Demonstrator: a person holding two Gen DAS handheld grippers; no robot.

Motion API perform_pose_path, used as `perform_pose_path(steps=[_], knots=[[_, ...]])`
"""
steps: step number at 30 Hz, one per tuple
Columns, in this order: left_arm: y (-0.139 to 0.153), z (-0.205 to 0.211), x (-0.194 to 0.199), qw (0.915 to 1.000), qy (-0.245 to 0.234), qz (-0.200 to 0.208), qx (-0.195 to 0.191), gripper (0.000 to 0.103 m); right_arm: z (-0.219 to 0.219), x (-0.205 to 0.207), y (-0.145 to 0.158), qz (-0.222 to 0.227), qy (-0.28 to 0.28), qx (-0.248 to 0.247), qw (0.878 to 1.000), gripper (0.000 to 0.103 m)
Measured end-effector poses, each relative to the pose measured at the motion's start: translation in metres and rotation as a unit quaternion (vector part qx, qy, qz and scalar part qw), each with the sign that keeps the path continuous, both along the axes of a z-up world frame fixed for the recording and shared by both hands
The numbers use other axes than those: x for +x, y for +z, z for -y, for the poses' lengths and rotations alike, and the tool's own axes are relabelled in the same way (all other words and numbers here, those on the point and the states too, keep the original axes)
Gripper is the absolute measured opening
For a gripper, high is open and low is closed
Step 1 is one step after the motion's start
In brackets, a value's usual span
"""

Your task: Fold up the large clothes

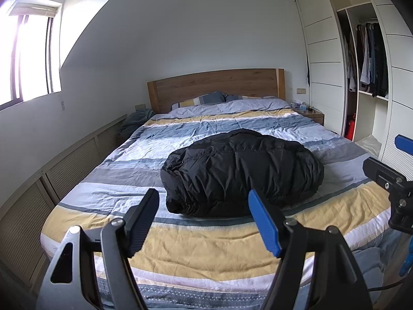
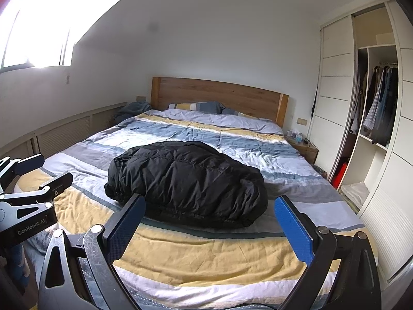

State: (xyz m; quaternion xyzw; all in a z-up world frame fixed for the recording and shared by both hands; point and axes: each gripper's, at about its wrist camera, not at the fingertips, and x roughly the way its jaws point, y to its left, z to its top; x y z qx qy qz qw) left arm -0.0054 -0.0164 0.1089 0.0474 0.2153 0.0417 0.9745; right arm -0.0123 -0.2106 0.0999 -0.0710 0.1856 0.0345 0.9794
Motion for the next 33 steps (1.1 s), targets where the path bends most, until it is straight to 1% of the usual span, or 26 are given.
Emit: perform_pose_path(steps=[11,20,33], knots=[[-0.006,0.0,0.006,1.0,-0.003,-0.009,-0.004,0.07,0.005,0.007,-0.006,-0.012,-0.009,0.003,1.0,0.099],[-0.014,-0.004,0.013,0.9997,0.0,-0.022,-0.01,0.07,0.006,0.017,-0.019,-0.032,-0.01,0.009,0.999,0.1],[-0.014,-0.008,0.017,0.9996,0.001,-0.024,-0.016,0.07,0.013,0.022,-0.024,-0.04,-0.017,0.021,0.999,0.1]])
